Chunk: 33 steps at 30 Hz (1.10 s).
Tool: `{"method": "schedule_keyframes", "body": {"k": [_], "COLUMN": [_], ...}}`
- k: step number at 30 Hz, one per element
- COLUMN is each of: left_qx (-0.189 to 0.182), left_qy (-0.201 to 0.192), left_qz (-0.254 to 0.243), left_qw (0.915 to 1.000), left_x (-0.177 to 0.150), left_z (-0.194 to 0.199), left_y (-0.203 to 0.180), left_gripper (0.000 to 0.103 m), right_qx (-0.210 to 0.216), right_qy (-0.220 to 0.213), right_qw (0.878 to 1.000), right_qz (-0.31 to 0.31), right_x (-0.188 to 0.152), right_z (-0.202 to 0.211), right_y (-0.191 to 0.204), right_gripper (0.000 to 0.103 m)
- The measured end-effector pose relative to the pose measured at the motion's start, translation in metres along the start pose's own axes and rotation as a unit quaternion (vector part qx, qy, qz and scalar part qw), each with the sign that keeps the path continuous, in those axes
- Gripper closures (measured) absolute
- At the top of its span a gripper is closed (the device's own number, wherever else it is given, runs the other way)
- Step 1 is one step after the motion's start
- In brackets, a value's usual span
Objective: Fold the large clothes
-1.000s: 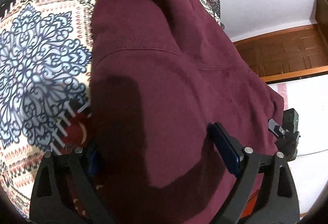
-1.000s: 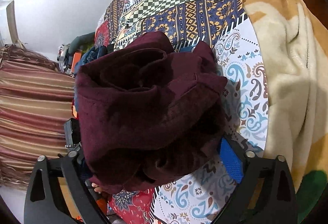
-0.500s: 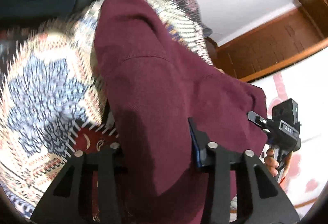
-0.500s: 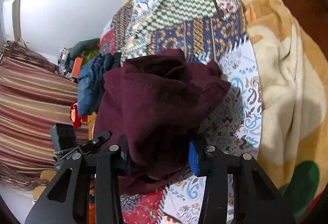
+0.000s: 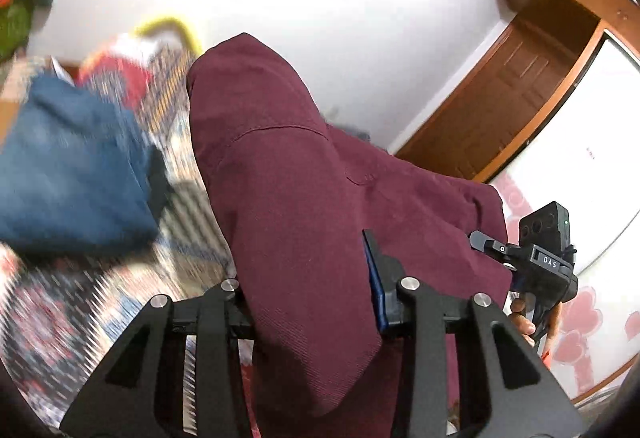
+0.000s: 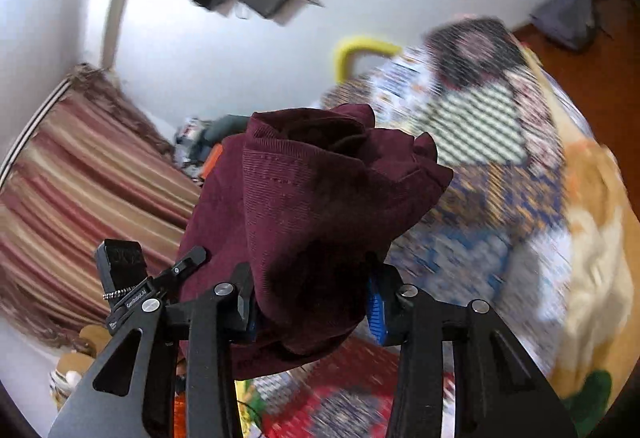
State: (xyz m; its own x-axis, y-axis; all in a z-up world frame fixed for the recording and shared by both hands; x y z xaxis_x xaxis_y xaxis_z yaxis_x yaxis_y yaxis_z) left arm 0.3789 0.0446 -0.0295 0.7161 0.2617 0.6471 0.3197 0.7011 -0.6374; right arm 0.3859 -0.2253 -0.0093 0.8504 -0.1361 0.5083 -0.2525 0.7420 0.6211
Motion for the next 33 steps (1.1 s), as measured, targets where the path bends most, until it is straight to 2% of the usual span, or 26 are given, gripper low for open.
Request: {"method": "schedule_keyframes", "body": {"k": [3, 7, 12, 15, 18, 22, 23, 25, 28, 29, 33], "left_qx": [0.013, 0.034, 0.065, 0.085, 0.103, 0.132, 0.143, 0.140, 0.114, 0.117, 0.168], "left_qy": [-0.035, -0.074, -0.095, -0.095, -0.083, -0.036, -0.021, -0.019, -0.036, -0.035, -0.019], "left_qz": [-0.018, -0.024, -0.021, -0.007, 0.022, 0.084, 0.105, 0.117, 0.114, 0.109, 0.095], "left_qw": [0.9992, 0.9964, 0.9931, 0.9918, 0.9910, 0.9870, 0.9840, 0.9830, 0.9862, 0.9865, 0.9810], "left_x": [0.031, 0.072, 0.109, 0.115, 0.117, 0.094, 0.084, 0.071, 0.065, 0.064, 0.062], "left_z": [0.036, 0.082, 0.117, 0.116, 0.107, 0.072, 0.062, 0.053, 0.053, 0.054, 0.057], "left_y": [0.007, 0.036, 0.099, 0.146, 0.200, 0.287, 0.310, 0.334, 0.338, 0.336, 0.323], "left_gripper": [0.065, 0.065, 0.065, 0.065, 0.065, 0.064, 0.064, 0.060, 0.057, 0.056, 0.052], "right_qx": [0.020, 0.044, 0.064, 0.061, 0.039, -0.006, -0.013, -0.008, -0.014, -0.025, -0.093], "right_qy": [-0.006, -0.011, -0.002, 0.015, 0.039, 0.093, 0.094, 0.092, 0.095, 0.096, 0.076], "right_qw": [0.999, 0.997, 0.996, 0.996, 0.996, 0.994, 0.994, 0.994, 0.992, 0.990, 0.983], "right_qz": [0.030, 0.057, 0.066, 0.064, 0.065, 0.048, 0.050, 0.059, 0.082, 0.096, 0.139], "right_x": [0.015, 0.032, 0.040, 0.037, 0.026, 0.000, -0.003, -0.008, -0.012, -0.015, -0.027], "right_z": [-0.023, -0.067, -0.142, -0.188, -0.239, -0.305, -0.312, -0.314, -0.303, -0.300, -0.276], "right_y": [0.041, 0.089, 0.129, 0.131, 0.118, 0.081, 0.076, 0.068, 0.071, 0.075, 0.087], "right_gripper": [0.067, 0.067, 0.067, 0.067, 0.067, 0.066, 0.066, 0.066, 0.065, 0.064, 0.052]}}
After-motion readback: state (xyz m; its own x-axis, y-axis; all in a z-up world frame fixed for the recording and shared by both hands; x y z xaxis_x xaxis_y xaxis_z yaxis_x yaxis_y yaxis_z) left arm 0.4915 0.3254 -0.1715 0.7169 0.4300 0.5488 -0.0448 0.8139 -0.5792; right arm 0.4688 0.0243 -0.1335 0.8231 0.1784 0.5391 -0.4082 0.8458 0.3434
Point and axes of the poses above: each gripper's, at about its wrist camera, not at the fingertips, and z roughly against the way its jaws point, y to its left, x to its top, the point moved 4 cm from there along -z, roughly the way its jaws point, and after that the axes turned 12 degrees about -x, right-handed, at the moved point
